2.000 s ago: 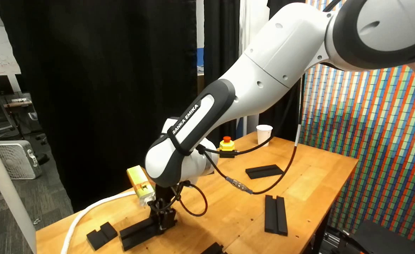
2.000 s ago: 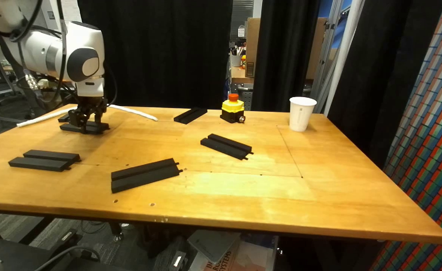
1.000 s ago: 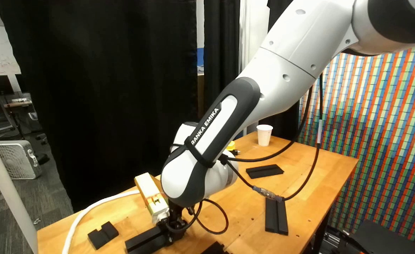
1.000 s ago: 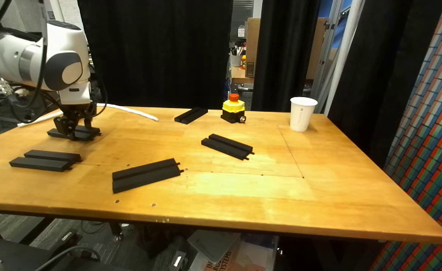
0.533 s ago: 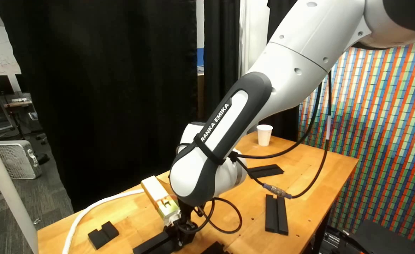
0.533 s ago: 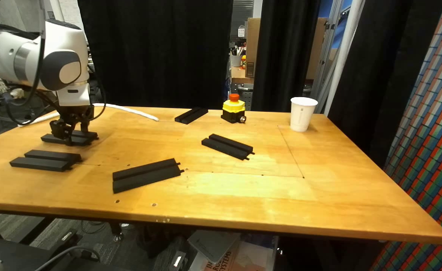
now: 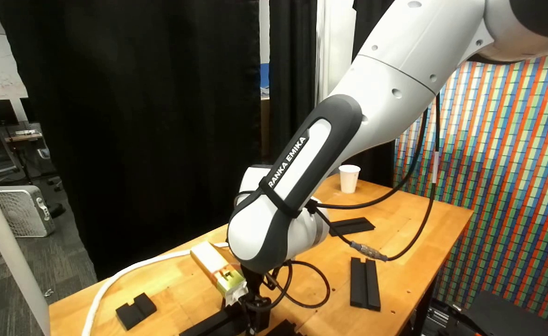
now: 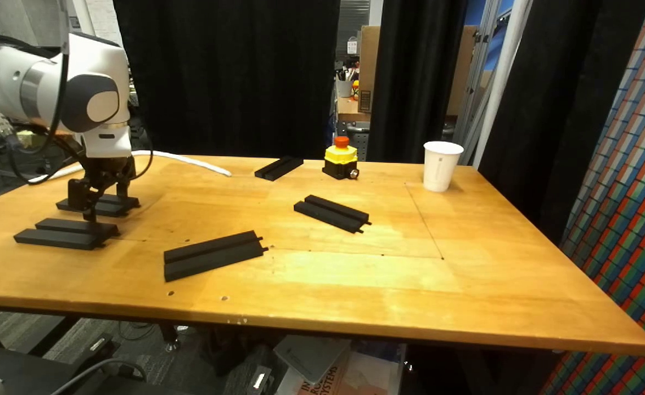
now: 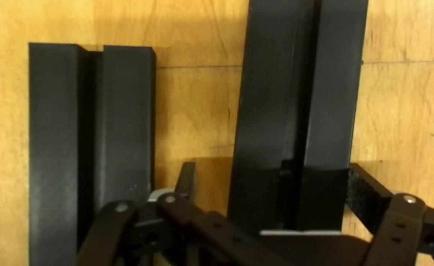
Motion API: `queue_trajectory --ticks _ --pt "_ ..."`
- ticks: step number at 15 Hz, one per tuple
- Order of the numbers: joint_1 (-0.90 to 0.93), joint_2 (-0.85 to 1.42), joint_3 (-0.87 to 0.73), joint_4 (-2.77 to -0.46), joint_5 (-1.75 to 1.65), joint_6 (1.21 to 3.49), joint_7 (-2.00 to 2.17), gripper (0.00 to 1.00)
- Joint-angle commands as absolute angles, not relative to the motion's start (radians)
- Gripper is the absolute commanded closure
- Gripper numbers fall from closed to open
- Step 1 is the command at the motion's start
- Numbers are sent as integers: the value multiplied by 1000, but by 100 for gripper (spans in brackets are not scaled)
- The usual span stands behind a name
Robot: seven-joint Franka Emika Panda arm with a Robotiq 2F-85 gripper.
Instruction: Connect the four black pieces together
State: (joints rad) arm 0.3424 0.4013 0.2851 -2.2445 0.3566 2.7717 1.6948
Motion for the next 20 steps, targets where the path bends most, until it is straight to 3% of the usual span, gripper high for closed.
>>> queue_trajectory --ticks 1,6,14,20 --pt "412 346 235 -2244 289 2700 1760 0" --pt "518 305 128 -2209 31 2628 1961 0" --pt "430 263 239 -2195 176 2468 1927 0" --pt "425 256 270 -2265 208 2513 1915 0"
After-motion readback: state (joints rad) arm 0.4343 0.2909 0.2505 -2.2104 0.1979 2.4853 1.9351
